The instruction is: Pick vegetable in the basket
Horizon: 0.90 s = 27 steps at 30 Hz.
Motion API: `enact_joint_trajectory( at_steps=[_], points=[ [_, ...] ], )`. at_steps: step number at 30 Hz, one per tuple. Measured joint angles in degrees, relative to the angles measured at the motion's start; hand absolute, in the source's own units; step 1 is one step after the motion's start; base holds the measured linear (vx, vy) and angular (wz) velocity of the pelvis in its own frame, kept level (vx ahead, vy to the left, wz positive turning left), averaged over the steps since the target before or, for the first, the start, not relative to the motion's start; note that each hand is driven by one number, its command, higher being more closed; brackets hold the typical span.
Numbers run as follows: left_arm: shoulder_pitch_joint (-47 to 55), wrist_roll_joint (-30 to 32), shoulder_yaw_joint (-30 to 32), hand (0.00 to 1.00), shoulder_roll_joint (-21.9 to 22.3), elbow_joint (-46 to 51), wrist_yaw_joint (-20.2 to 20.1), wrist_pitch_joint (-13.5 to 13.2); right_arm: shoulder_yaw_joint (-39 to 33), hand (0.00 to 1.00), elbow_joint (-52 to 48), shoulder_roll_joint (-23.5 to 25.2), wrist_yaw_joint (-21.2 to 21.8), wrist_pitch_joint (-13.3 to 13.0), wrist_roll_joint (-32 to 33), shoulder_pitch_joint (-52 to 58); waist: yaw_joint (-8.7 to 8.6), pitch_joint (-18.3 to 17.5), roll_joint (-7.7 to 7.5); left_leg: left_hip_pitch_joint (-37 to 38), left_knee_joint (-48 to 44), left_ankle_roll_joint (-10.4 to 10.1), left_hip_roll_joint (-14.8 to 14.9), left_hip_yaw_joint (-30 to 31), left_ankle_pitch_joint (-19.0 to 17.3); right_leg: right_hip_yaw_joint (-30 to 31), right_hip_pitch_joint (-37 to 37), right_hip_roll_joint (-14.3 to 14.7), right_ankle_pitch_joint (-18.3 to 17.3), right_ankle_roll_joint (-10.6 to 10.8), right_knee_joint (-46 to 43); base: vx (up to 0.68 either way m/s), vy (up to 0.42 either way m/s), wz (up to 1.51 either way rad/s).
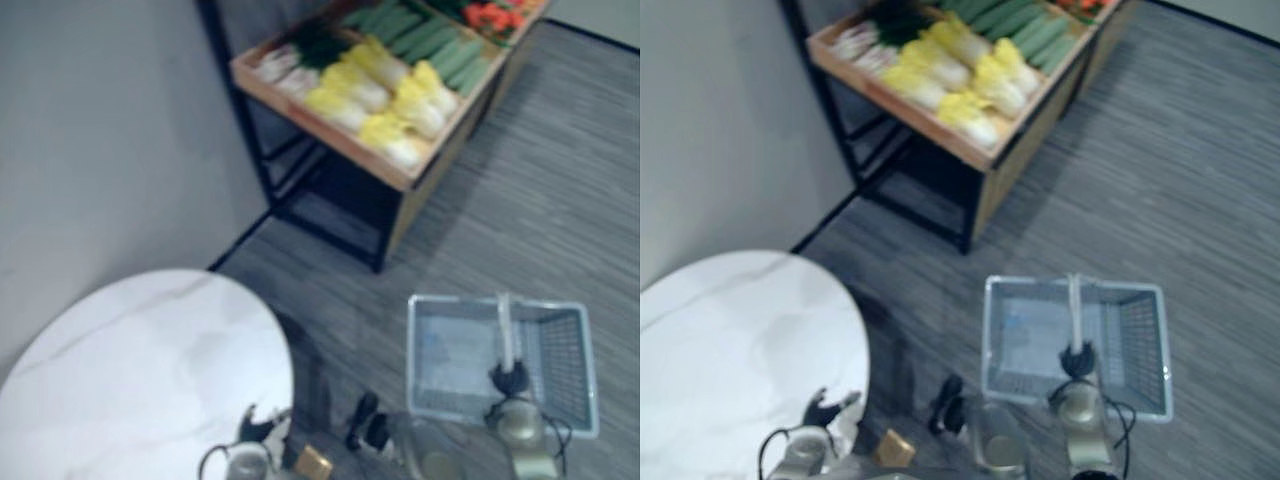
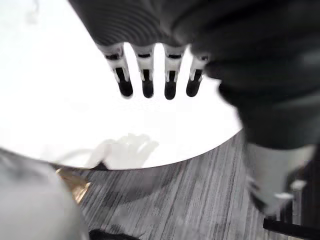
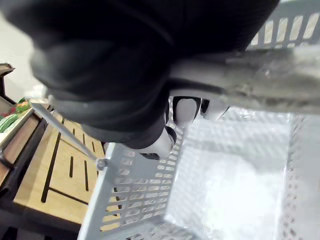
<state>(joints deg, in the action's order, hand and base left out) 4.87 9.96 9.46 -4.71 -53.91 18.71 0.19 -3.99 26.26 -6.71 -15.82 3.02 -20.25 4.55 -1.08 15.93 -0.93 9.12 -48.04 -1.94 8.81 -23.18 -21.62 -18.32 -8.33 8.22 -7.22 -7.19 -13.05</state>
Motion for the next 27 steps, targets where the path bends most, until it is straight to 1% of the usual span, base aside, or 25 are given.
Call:
enact_joint_trajectory(
  at_steps=[1, 2, 3, 4, 6, 8, 9, 10, 11, 12, 13, 14, 15, 16, 17, 18, 19, 20, 21, 22, 23, 24, 25, 26, 27],
  points=[
    [1.24, -0.95, 0.16, 0.0, -0.36, -1.03, 0.61, 0.07, 1.95, 1.0, 2.48, 0.36, 0.23, -0.1, -0.24, -1.41, 1.77, -0.06, 0.44, -3.04, 1.94, 1.52, -1.99, 3.4, -1.63, 1.58, 3.49, 1.83, -3.3, 5.22, 2.97, 0.11, -0.09, -1.89],
    [2.09, -1.0, 0.04, 0.0, 0.26, -0.94, 1.06, -0.17, 2.07, 1.0, 3.19, 0.36, 0.17, -0.18, -0.35, -2.06, 2.87, 0.35, 1.21, -4.82, 2.42, 1.21, -1.81, 4.46, -2.2, 0.98, 1.07, 0.22, -6.19, 0.81, -6.67, 0.16, -0.065, -1.82],
    [3.74, -1.84, 0.65, 0.0, 0.55, -0.1, 1.56, -0.18, 1.79, 1.0, 3.16, -0.01, -0.24, -0.65, -0.42, -2.09, 2.14, -0.39, -0.92, -8.43, 3.49, -0.72, -2.9, 7.92, -3.23, 5.9, -0.28, -6.05, -10.78, 0.36, -15.72, 0.08, -0.089, -1.4],
    [3.94, -2.86, 0.91, 0.0, 0.66, -1.88, 1.33, 0.52, 0.67, 1.0, 5.44, -1.12, -0.23, -0.78, -0.41, -2.38, 2.32, -0.03, 1.86, -11.34, 8.03, -1.21, -1.87, 14.63, -3.48, 7.93, 0.25, -3.07, -11.78, 1.87, -15.84, 0.05, -0.13, -1.07],
    [4.03, -2.97, 1.22, 0.0, 2.68, -2.61, 1.11, 0.46, -1.12, 1.0, 7.11, -1.71, 0.1, -0.54, -0.51, -1.98, 2.66, -0.42, 2.7, -16.19, 14.76, -1.59, -3.69, 18.58, -2.67, 10.81, 2.21, -2.73, -10.69, 3.31, -11.71, 0.07, -0.148, -0.95],
    [4.63, -2.92, 0.42, 0.0, 2.52, -2.62, 0.9, 0.44, -1.44, 1.0, 10.02, -2.09, 0.38, -0.44, -1.29, -1.6, 2.94, -0.33, 2.47, -18.9, 23.17, -2.22, -6.04, 18.51, 1.47, 12.35, 6.84, -3.67, -10.29, 3.87, -3.72, 0.18, -0.102, -0.89],
    [4.52, -2.55, 0.17, 0.0, 2.7, -2.37, 0.56, 0.42, -1.76, 1.0, 12.78, -2.55, 0.98, -0.37, -1.69, -2.13, 4.53, -0.44, 2.64, -20.29, 30.65, -3.18, -6.33, 15.42, 7.95, 12.05, 10.04, -4.23, -8.64, 4.68, 1.03, 0.23, -0.032, -0.83],
    [4.55, -2.37, 0.11, 0.0, 2.81, -2.35, 0.48, 0.51, -1.84, 1.0, 13.52, -2.6, 1.15, -0.35, -1.74, -2.23, 4.69, -0.37, 2.8, -20.43, 31.9, -2.94, -6.1, 14.6, 9.61, 12.49, 10.85, -3.83, -6.99, 5.68, 1.77, 0.28, -0.031, -0.86],
    [5.05, -2.35, -0.01, 0.0, 2.78, -2.29, 0.33, 0.52, -1.85, 1.0, 14.92, -2.4, 1.43, -0.33, -1.75, -2.1, 4.73, -0.44, 2.79, -20.38, 32.39, -1.82, -5.93, 14.32, 11.37, 12.72, 12.39, -3.15, -7.21, 5.24, 2.19, 0.25, 0.004, -0.45],
    [5.32, -2.34, 0.06, 0.0, 2.55, -2.09, 0.07, 0.52, -1.82, 1.0, 15.54, -2.15, 1.52, -0.16, -1.75, -1.87, 5.2, -0.58, 2.37, -20.06, 31.58, -0.61, -5.99, 14.72, 12.46, 13.37, 13.16, -2.92, -7.98, 4.59, 2.07, 0.38, 0.013, -0.7],
    [5.74, -2.18, 0.25, 0.0, 1.46, -1.98, -0.55, 0.59, -2.15, 1.0, 15.91, -1.25, 1.79, -0.03, -1.84, -0.83, 6.15, -1.74, 0.3, -19.88, 29.95, 1.21, -6.3, 14.04, 13.62, 15.39, 13.75, -3.01, -10.52, 4.64, 0.61, 0.56, 0.022, -0.61],
    [5.99, -1.74, 0.28, 0.0, 0.66, -2.02, -0.8, 0.79, -2.35, 1.0, 16.78, -0.92, 1.91, -0.04, -2.19, -0.49, 5.82, -2.68, -1.2, -19.62, 30.04, 2.12, -7.16, 12.62, 14.14, 15.68, 13.89, -3.86, -11.27, 5.1, -0.97, 0.53, 0.016, -0.5],
    [5.72, -1.25, 0.35, 0.0, -0.09, -2.14, -1.0, 1.19, -2.6, 1.0, 18.03, -0.82, 2.07, 0.08, -2.26, -0.65, 5.52, -2.78, -2.27, -17.77, 31.22, 2.41, -7.86, 12.21, 13.64, 15.11, 12.97, -4.88, -12.17, 6.73, -5.29, 0.59, 0.015, -0.15],
    [5.61, -0.65, 0.44, 0.0, -0.56, -2.12, -1.06, 1.53, -3.0, 1.0, 18.89, -0.87, 2.29, 0.15, -2.39, -1.02, 5.35, -2.38, -3.17, -14.43, 33.4, 2.37, -8.2, 12.24, 13.6, 14.09, 10.86, -5.96, -12.5, 9.68, -12.73, 0.56, -0.008, -0.05],
    [5.63, -0.26, 0.34, 0.0, -0.9, -2.25, -1.06, 1.86, -3.61, 1.0, 19.86, -1.01, 2.7, 0.66, -2.57, -1.02, 4.65, -2.19, -3.53, -10.56, 35.93, 2.4, -7.95, 12.7, 13.64, 11.01, 7.08, -6.84, -8.89, 15.58, -25.0, 0.53, -0.018, 0.05],
    [5.54, -0.18, -0.28, 0.0, -1.01, -2.4, -1.08, 2.07, -4.15, 1.0, 19.95, -1.03, 2.71, 0.88, -3.14, -0.85, 4.17, -2.09, -3.26, -8.41, 37.13, 2.38, -7.43, 13.04, 13.63, 9.72, 4.81, -8.14, -7.17, 16.6, -31.39, 0.49, -0.04, 0.22],
    [5.33, -0.15, -1.14, 0.0, -1.32, -2.46, -1.16, 2.48, -4.22, 1.0, 19.81, -1.71, 2.72, 0.87, -4.71, 0.09, 3.83, -1.93, -2.9, -4.22, 39.37, 2.39, -6.88, 14.24, 13.63, 6.77, 1.63, -10.82, -8.63, 13.27, -40.8, 0.57, -0.136, 0.42],
    [4.42, 0.06, -1.44, 0.0, -1.32, -2.5, -1.29, 2.6, -4.74, 1.0, 19.77, -2.36, 2.67, 1.17, -4.59, 0.65, 2.7, -1.59, -2.17, 0.08, 41.28, 2.39, -5.26, 16.14, 13.63, 3.79, -1.31, -14.07, -10.82, 9.77, -45.01, 0.48, -0.132, 0.38],
    [4.38, 0.05, -1.53, 0.0, -1.37, -2.51, -1.32, 2.61, -4.86, 1.0, 19.76, -2.43, 2.6, 1.28, -4.52, 0.69, 2.61, -1.35, -1.73, 0.75, 41.55, 2.39, -4.77, 16.16, 13.63, 3.34, -1.92, -14.55, -11.09, 9.33, -45.1, 0.48, -0.197, 0.36],
    [3.24, 0.0, -1.54, 0.0, -1.4, -2.42, -1.41, 2.6, -5.75, 1.0, 19.57, -2.44, 2.53, 1.34, -4.47, 0.83, 2.02, -1.04, -1.12, 2.73, 41.69, 2.38, -2.65, 16.11, 13.63, 1.61, -4.57, -16.42, -11.54, 8.62, -42.78, 0.37, -0.2, 0.22],
    [2.22, -0.09, -1.53, 0.0, -1.25, -2.09, -1.43, 2.53, -6.11, 1.0, 19.05, -2.41, 2.53, 1.35, -4.35, 0.54, 1.18, -0.89, -0.76, 3.59, 41.1, 2.35, -0.37, 16.13, 13.62, 0.68, -6.95, -17.59, -11.41, 8.83, -36.16, 0.54, -0.335, 0.28],
    [2.08, -0.01, -1.49, 0.0, -1.24, -2.06, -1.48, 2.48, -6.26, 1.0, 18.6, -2.37, 2.52, 1.32, -4.29, 0.57, 0.87, -0.82, -0.66, 3.89, 40.72, 2.28, 0.67, 16.08, 13.58, 0.8, -7.73, -17.91, -10.8, 9.69, -31.01, 0.53, -0.41, 0.29],
    [1.24, -0.1, -1.26, 0.0, -1.61, -1.77, -1.51, 2.32, -6.46, 1.0, 17.85, -2.32, 2.56, 1.32, -3.94, 1.01, 0.52, -1.04, -1.16, 4.29, 39.99, -0.14, 2.16, 15.87, 13.06, 2.04, -7.56, -18.42, -6.08, 10.98, -16.2, 0.58, -0.461, 0.4],
    [1.44, -0.07, -1.2, 0.0, -3.23, -0.54, -1.6, 2.16, -6.66, 1.0, 16.82, -1.78, 2.57, 1.2, -3.78, 2.39, 0.16, -2.01, -3.92, 5.38, 39.6, -4.56, 1.45, 15.86, 11.1, 4.85, -5.19, -20.5, 6.85, 11.04, 1.7, 0.53, -0.421, 0.44],
    [1.07, -0.05, -1.11, 0.0, -3.52, -0.57, -1.67, 1.84, -6.82, 1.0, 17.06, -1.49, 2.57, 1.14, -3.68, 2.65, 0.05, -1.61, -4.1, 6.68, 39.74, -6.93, 2.16, 15.96, 9.52, 3.8, -4.45, -20.96, 14.66, 9.94, 2.45, 0.42, -0.337, 0.31]
  ],
)
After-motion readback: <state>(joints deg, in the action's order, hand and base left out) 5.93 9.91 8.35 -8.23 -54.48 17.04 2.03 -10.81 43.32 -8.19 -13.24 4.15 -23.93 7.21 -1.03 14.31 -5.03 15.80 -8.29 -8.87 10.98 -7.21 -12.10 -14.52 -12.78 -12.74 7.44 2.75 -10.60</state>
